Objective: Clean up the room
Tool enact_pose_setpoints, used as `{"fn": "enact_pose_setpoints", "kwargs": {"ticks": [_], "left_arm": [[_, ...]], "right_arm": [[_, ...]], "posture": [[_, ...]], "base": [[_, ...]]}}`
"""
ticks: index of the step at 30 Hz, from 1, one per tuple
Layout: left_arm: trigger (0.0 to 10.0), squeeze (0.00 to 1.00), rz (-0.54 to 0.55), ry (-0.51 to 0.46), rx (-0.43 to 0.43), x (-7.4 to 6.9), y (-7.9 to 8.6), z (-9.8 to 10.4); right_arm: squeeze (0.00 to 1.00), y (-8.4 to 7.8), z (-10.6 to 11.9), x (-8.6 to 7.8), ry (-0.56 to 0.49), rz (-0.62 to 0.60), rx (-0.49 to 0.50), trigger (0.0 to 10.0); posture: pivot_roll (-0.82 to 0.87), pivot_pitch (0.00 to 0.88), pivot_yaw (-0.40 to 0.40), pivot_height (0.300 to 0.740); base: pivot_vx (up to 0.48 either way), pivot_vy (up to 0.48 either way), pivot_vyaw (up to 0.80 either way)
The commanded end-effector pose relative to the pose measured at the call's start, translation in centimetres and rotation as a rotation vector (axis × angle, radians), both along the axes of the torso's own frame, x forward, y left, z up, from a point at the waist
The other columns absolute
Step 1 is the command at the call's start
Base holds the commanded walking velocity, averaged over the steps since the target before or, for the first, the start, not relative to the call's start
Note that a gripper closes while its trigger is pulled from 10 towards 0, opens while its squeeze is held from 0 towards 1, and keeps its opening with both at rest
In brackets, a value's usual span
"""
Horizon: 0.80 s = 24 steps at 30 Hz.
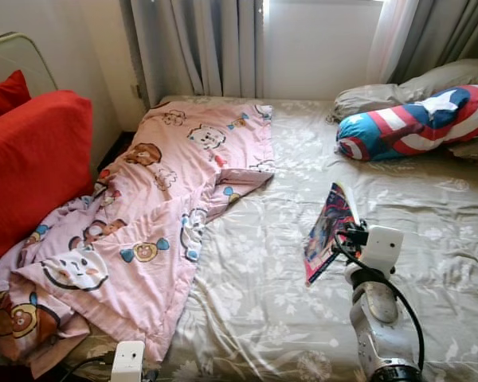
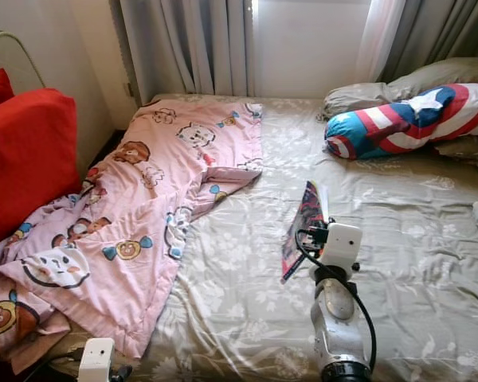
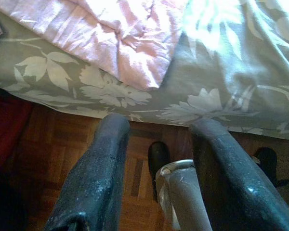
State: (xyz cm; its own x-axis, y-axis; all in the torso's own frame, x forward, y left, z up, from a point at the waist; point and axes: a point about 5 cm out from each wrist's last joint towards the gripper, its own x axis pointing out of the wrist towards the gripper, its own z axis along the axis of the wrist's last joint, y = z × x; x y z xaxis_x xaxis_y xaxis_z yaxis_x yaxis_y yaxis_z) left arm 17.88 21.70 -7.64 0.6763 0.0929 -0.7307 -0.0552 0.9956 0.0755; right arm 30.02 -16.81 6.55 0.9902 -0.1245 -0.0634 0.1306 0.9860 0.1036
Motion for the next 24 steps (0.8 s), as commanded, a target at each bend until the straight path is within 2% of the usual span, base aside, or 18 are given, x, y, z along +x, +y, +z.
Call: {"fn": "enact_pose_setpoints", "kwargs": {"ticks": [1,24], "left_arm": [[10.0,0.00,-0.004,0.026,0.008,-0.52,0.29,-0.23],[10.0,0.00,-0.017,0.036,0.015,-0.87,0.38,-0.37]], "right_arm": [[0.00,0.18,1.14,0.53,-0.058,0.004,-0.002,10.0],[0.00,0.35,1.03,0.53,-0.051,0.010,-0.001,10.0]], "posture": [[0.01,0.000,-0.008,0.732],[0.01,0.000,-0.003,0.732]], "base": [[0.000,0.000,0.00],[0.000,-0.256,0.00]]}}
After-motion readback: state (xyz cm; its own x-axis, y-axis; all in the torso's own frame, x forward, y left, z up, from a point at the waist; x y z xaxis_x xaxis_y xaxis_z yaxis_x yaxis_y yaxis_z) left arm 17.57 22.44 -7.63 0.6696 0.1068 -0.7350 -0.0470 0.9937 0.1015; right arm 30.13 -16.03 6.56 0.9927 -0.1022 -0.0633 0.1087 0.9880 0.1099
